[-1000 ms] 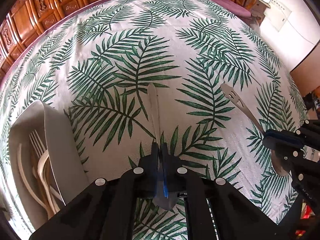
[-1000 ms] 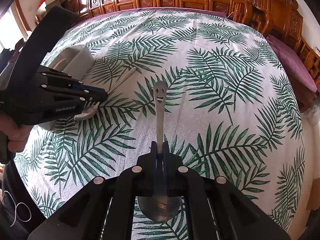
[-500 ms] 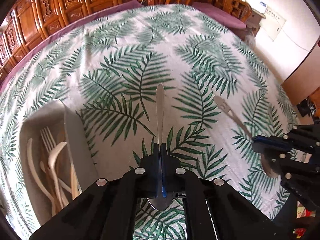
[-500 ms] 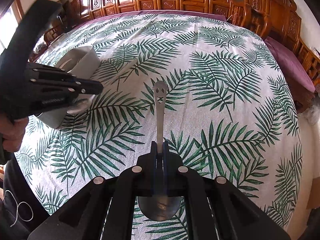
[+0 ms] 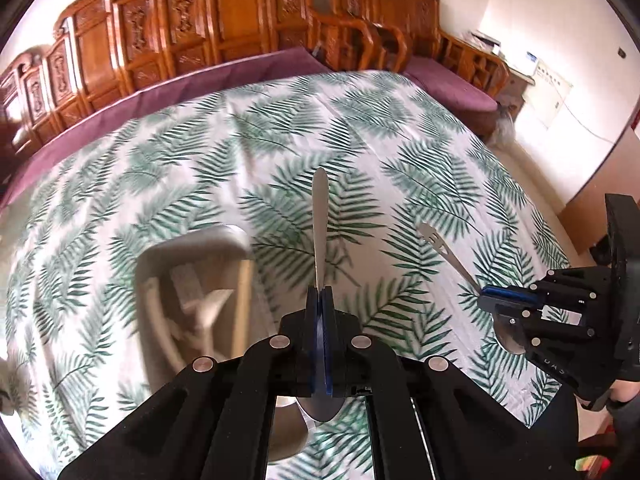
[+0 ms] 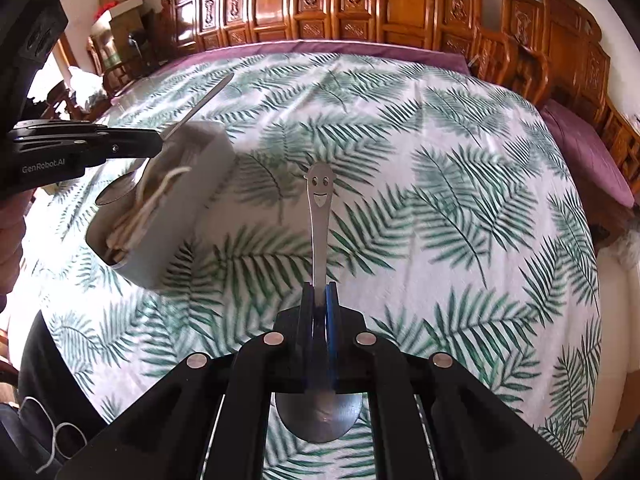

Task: Organize utensils
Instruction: 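Lower the metal spoon into the grey tray and open the left gripper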

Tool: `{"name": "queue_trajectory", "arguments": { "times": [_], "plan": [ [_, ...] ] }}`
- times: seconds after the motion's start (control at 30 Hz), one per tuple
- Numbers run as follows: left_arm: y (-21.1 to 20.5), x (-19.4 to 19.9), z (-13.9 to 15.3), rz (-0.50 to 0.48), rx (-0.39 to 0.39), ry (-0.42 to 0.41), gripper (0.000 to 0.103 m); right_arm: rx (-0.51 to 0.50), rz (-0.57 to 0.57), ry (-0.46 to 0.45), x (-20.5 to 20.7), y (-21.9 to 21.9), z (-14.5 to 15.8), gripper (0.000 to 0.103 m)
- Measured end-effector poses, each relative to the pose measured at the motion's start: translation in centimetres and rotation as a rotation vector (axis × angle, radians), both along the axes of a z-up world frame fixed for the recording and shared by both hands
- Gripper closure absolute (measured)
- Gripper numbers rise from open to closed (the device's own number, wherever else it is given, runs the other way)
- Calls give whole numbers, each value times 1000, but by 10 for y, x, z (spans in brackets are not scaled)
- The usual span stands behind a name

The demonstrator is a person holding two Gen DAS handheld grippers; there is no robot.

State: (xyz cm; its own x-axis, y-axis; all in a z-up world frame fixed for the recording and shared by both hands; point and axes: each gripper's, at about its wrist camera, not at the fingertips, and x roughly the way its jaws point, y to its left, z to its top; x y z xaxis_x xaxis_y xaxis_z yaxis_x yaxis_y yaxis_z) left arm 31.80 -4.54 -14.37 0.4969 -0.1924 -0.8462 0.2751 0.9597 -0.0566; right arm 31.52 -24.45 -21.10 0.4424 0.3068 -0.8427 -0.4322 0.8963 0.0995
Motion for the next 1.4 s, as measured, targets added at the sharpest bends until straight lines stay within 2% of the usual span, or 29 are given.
{"name": "queue_trajectory", "arguments": {
  "times": [0.13, 0.37, 0.6, 1.0, 1.07, 1.13, 1.27, 1.4],
  "plan": [
    [26, -5, 1, 42, -8, -5, 102, 5, 33, -14, 0, 25, 10, 96],
    [63, -7, -13, 100, -20, 18, 102, 7, 82, -25, -1, 63, 22, 96],
    [83, -4, -26, 128, -55, 46, 101, 3, 114, -31, 0, 90, 30, 96],
    [116, -26, -10, 162, -75, -29, 100, 29, 140, -28, 11, 140, 38, 96],
    [125, -33, -5, 172, -71, -47, 96, 34, 147, -27, 12, 152, 38, 96],
    [134, -41, 0, 183, -64, -70, 87, 36, 153, -26, 13, 161, 38, 96],
    [154, -55, 9, 207, -68, -105, 82, 38, 160, -21, 15, 184, 35, 96],
    [170, -67, 16, 220, -78, -138, 68, 44, 155, -10, 19, 201, 32, 96]
  ]
}}
